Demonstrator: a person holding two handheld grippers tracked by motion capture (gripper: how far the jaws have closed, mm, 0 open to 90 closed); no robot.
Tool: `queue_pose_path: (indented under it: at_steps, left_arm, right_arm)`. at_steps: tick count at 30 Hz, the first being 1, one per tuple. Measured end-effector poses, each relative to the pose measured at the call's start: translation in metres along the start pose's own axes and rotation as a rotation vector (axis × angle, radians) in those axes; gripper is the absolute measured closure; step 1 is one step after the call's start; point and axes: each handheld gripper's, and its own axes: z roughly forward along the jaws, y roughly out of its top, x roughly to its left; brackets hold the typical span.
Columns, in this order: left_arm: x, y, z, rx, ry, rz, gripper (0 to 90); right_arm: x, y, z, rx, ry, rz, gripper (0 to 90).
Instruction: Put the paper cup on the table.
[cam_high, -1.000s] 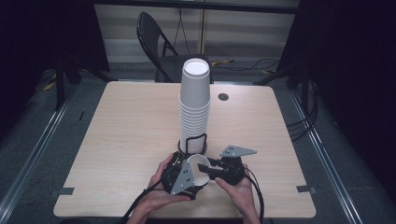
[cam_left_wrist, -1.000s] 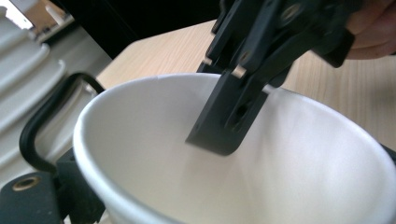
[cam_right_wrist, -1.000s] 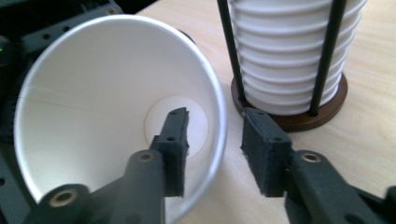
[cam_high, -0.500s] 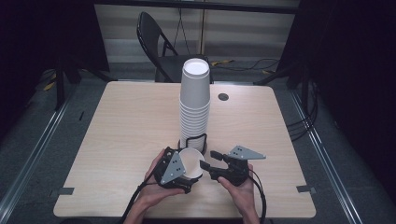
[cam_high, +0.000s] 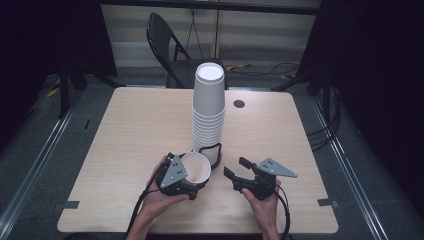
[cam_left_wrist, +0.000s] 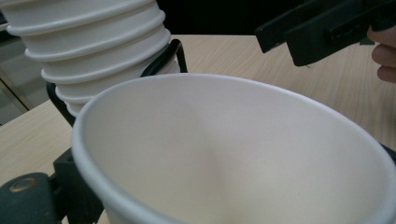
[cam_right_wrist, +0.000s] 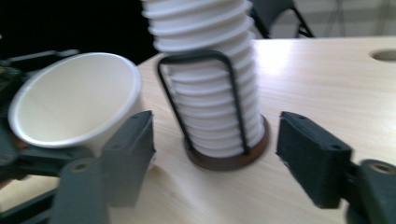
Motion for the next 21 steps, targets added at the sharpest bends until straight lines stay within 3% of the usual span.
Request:
queue_pose_path:
  at_steps: [2, 5, 9, 21]
  left_arm:
    - [0.003, -0.001, -0.002, -0.001, 0.013, -0.007, 8.0]
    - [0.009, -0.002, -0.007, -0.012, 0.020, -0.030, 8.1]
    - [0.015, -0.003, -0.014, -0.025, 0.042, -0.050, 8.0]
    - [0.044, -0.006, -0.034, -0.069, 0.107, -0.133, 8.1]
  right_arm:
    - [-0.002, -0.003, -0.002, -0.002, -0.036, -0.003, 26.0]
    - [-0.003, -0.006, -0.005, -0.011, -0.100, -0.006, 14.7]
    - [-0.008, -0.012, -0.009, -0.029, -0.151, 0.006, 13.8]
    - [-0.020, -0.034, -0.021, -0.021, -0.278, -0.055, 13.6]
